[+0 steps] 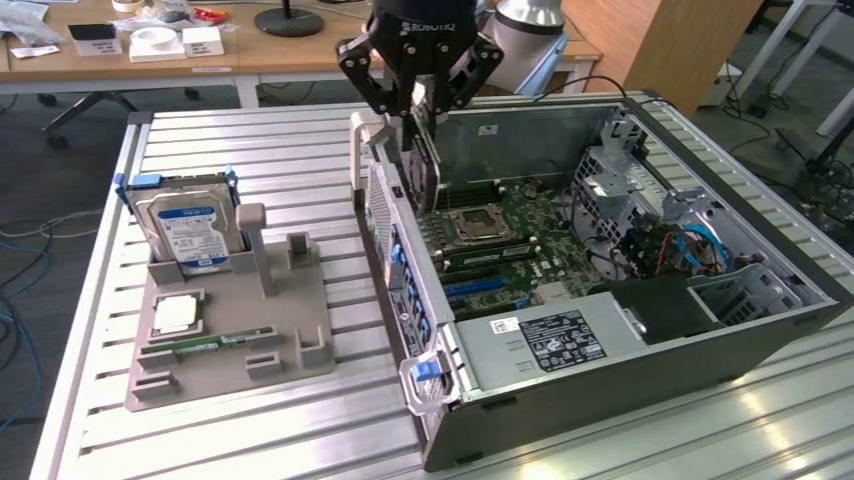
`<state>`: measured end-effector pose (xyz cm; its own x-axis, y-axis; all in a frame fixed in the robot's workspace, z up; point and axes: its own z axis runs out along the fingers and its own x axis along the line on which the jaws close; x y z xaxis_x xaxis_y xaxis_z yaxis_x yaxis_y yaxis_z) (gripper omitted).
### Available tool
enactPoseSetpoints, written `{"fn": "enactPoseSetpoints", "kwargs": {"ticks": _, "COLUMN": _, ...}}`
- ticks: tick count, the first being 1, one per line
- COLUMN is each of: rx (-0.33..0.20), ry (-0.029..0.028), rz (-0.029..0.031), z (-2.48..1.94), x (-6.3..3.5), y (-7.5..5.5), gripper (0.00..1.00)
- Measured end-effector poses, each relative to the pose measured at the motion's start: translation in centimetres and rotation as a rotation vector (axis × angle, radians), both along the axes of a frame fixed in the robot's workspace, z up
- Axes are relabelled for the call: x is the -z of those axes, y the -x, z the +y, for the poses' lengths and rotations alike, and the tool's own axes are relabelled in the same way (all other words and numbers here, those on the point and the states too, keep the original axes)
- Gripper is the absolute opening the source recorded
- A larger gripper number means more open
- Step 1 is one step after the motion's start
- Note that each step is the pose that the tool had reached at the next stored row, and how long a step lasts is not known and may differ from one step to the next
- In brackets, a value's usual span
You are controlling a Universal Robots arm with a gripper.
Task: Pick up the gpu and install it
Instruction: 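Pick up the gpu and move the gpu toward the slot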
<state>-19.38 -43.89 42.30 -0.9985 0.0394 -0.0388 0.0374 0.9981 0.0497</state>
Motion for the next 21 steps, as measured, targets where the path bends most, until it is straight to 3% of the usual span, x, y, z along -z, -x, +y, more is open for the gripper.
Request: {"fn": "enactPoseSetpoints", "kwargs": {"ticks": 21, "rx": 0.000, "ry": -0.0006, "rz": -0.0001, "z": 0.00, "x": 0.00, "y": -8.2, "gripper": 0.27}}
